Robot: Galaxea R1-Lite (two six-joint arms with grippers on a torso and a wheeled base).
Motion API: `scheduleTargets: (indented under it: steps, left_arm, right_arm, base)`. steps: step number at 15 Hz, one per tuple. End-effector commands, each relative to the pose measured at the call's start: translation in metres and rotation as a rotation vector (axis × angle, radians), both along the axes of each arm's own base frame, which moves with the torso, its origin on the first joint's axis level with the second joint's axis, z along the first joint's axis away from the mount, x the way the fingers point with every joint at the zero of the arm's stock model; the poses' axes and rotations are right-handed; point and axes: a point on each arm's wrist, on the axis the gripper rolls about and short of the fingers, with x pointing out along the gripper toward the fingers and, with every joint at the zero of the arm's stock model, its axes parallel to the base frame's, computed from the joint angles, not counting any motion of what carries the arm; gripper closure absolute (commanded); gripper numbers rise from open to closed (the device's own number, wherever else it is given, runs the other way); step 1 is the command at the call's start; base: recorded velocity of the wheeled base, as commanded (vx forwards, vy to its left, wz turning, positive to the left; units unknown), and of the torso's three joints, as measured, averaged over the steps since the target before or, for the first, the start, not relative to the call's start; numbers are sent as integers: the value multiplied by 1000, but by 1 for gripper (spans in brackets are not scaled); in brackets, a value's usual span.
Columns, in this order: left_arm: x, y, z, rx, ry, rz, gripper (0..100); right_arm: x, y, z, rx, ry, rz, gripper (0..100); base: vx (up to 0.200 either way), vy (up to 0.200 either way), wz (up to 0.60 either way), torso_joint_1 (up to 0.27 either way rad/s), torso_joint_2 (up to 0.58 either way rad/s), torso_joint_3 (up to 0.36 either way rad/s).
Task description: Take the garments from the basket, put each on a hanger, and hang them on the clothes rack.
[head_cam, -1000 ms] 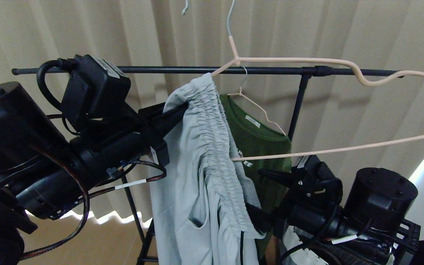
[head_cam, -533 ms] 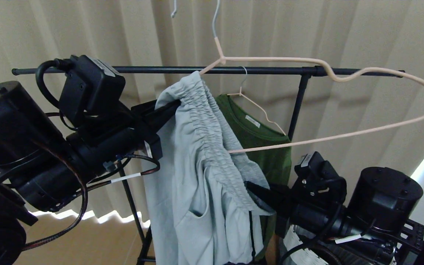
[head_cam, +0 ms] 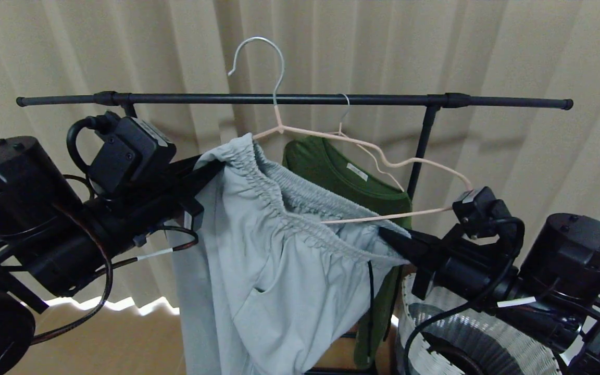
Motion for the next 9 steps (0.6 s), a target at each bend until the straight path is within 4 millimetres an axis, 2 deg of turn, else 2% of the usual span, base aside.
scheduleTargets:
  steps: [1,6,9]
  left_arm:
    - [5,8,-7,26,-1,40,100]
    - [19,33,-23,143,-88,162,100]
    - [15,38,-31,163,-64,172,100]
  right_arm:
    - [6,-7,3,11,-8,-33,100]
    - [16,-13,3,20,-4,-72,100]
    - [19,-11,6,26,-15,-73,100]
  base:
    - [0,0,0,0,0,0]
    - [0,0,0,0,0,0]
    - [0,0,0,0,0,0]
